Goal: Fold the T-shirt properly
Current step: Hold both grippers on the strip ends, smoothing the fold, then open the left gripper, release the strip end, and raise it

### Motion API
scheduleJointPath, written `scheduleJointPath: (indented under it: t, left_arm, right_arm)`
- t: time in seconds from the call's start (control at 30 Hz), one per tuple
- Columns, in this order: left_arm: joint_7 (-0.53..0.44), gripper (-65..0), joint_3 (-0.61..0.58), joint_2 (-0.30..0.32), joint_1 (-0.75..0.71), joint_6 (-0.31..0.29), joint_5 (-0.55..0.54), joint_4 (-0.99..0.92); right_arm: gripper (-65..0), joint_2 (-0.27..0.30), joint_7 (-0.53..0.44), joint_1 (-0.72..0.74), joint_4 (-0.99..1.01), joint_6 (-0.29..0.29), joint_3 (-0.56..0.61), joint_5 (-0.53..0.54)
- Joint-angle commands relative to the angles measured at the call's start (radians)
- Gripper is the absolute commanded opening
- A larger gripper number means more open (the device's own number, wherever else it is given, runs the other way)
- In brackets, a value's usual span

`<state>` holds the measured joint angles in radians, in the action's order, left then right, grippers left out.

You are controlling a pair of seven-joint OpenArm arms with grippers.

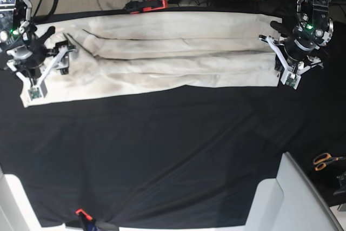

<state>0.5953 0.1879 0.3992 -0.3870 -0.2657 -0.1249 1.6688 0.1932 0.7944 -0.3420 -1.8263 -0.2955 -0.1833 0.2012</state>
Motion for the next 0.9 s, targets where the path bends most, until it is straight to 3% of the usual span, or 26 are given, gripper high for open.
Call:
scheduleJointPath:
  t: [0.0,0.13,0.2,0.27,0.5,0.6,0.67,0.77,0.87]
  left_arm:
    - [-0.015,-57.4,0.009,0.013,0.003,0.006,-0.002,0.020]
    - [-0.015,-32.1,0.009,0.013,-0.008,0.006,-0.003,0.020]
    - [-0.015,-22.2,0.006,0.013,-0.016,0.006,-0.003,0.026]
    - [-0.015,-17.6,0.008,0.013,-0.017,0.006,-0.003,0.026]
    - [-0.015,-21.7,0.020,-0.012,-0.013,0.006,-0.005,0.141]
    - [-0.013,-24.7,0.095,-0.058,-0.010,0.006,-0.005,0.199]
    - [0.022,-36.7,0.160,-0.093,0.013,0.006,-0.005,0.209]
    - [0.070,-65.0,0.230,-0.150,0.020,-0.001,-0.040,0.245]
    - [0.081,-65.0,0.285,-0.159,0.012,-0.001,-0.201,0.259]
  right_arm:
    - [-22.5,0.010,-0.013,0.002,-0.019,-0.014,-0.003,-0.001]
    - [-22.7,0.010,-0.013,0.002,-0.019,-0.023,-0.003,-0.001]
    - [-22.7,0.010,-0.013,0.002,-0.019,-0.023,-0.003,-0.001]
    - [-22.7,0.010,-0.013,0.002,-0.019,-0.023,-0.003,-0.001]
    - [-22.7,0.007,-0.013,0.002,-0.016,-0.023,-0.003,-0.001]
    - [-22.8,0.004,-0.016,0.002,-0.019,-0.023,-0.003,-0.001]
    - [-23.0,0.002,-0.017,0.002,-0.019,-0.023,-0.003,-0.001]
    - [-23.0,0.001,-0.019,0.011,-0.019,-0.023,-0.003,-0.001]
    - [-23.1,0.001,-0.019,0.016,-0.014,-0.023,-0.003,-0.001]
